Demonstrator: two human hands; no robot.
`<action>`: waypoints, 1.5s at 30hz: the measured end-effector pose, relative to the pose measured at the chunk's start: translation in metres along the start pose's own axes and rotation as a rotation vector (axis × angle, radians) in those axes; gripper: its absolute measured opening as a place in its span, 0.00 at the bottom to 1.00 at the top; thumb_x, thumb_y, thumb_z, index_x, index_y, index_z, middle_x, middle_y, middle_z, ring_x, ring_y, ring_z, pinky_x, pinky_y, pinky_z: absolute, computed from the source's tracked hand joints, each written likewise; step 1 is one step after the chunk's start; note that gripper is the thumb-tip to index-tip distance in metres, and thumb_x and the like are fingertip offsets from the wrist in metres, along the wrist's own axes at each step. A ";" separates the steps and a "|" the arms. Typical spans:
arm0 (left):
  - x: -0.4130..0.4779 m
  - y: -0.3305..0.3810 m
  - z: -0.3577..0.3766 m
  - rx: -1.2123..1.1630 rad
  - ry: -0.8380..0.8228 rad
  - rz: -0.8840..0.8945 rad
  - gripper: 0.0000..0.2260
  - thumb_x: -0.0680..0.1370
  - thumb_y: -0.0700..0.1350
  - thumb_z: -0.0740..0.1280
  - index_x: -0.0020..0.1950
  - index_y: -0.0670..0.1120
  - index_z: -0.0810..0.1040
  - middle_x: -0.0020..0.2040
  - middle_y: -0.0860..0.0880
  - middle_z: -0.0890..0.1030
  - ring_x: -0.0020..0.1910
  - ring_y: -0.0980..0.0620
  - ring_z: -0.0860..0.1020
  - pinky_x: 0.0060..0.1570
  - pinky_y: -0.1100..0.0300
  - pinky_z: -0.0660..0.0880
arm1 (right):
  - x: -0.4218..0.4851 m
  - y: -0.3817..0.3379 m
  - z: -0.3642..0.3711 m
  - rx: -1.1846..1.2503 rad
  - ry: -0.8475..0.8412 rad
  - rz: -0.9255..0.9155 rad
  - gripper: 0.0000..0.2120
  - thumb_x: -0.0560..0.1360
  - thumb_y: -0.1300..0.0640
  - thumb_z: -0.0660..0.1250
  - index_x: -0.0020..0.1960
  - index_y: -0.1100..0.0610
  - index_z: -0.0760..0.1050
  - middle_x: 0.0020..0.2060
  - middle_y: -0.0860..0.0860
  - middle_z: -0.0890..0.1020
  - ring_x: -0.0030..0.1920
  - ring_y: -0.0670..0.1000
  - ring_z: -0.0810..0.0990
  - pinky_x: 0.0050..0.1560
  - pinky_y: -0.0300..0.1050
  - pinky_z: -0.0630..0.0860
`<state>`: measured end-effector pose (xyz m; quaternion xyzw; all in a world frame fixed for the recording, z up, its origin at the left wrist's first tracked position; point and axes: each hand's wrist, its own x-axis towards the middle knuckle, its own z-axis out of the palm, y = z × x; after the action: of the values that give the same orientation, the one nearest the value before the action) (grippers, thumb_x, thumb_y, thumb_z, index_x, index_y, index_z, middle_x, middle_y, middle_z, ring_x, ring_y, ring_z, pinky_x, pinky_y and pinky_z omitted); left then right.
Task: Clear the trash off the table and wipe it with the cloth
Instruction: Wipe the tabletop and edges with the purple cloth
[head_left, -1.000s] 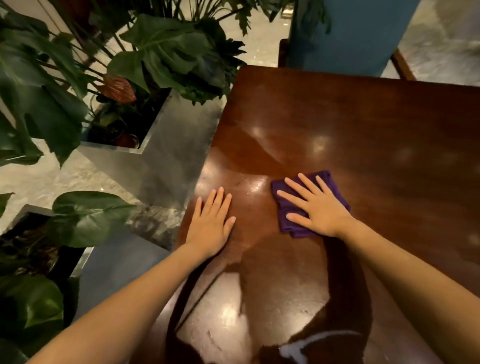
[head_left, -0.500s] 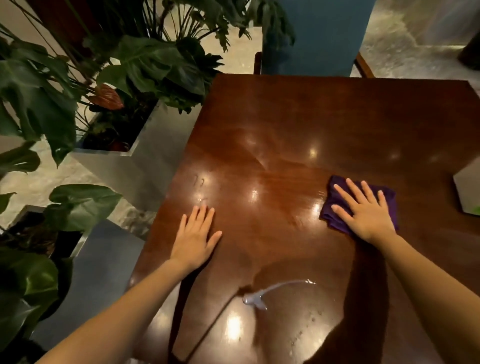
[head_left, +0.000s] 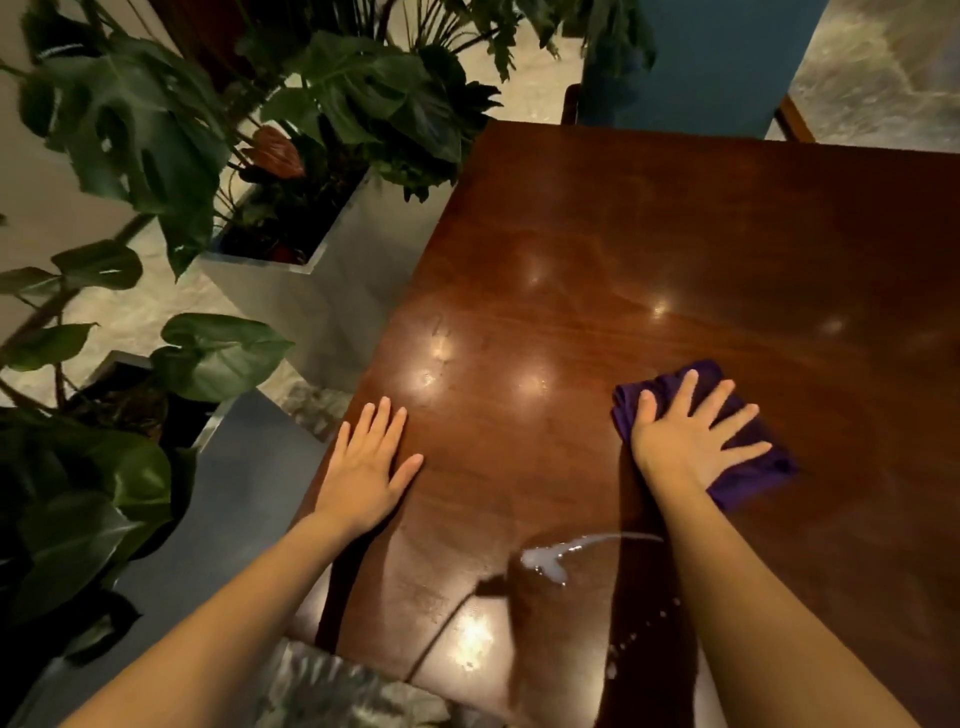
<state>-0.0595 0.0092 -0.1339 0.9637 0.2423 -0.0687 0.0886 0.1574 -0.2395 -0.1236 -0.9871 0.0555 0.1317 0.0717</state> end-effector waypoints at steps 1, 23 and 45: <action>0.000 -0.001 0.000 0.002 -0.002 0.010 0.41 0.70 0.70 0.33 0.77 0.49 0.46 0.79 0.48 0.46 0.77 0.50 0.43 0.75 0.51 0.42 | -0.004 -0.015 0.003 -0.009 0.003 -0.030 0.32 0.77 0.35 0.41 0.76 0.47 0.41 0.77 0.54 0.42 0.75 0.65 0.38 0.69 0.72 0.38; -0.070 -0.022 0.010 -0.029 0.000 0.148 0.30 0.79 0.63 0.45 0.76 0.52 0.40 0.77 0.52 0.40 0.74 0.53 0.32 0.71 0.57 0.32 | -0.101 -0.206 0.066 -0.202 -0.053 -1.047 0.30 0.76 0.34 0.46 0.75 0.41 0.44 0.78 0.48 0.44 0.76 0.59 0.39 0.71 0.66 0.36; -0.110 0.027 0.009 0.169 -0.027 0.418 0.30 0.78 0.63 0.46 0.75 0.48 0.59 0.76 0.49 0.59 0.75 0.46 0.56 0.74 0.51 0.46 | -0.040 0.063 0.012 -0.206 -0.020 -0.847 0.27 0.77 0.35 0.46 0.73 0.35 0.42 0.77 0.42 0.47 0.77 0.51 0.42 0.75 0.58 0.40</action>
<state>-0.1428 -0.0663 -0.1199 0.9959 0.0297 -0.0819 0.0232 0.1082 -0.2960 -0.1328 -0.9235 -0.3684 0.1050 0.0211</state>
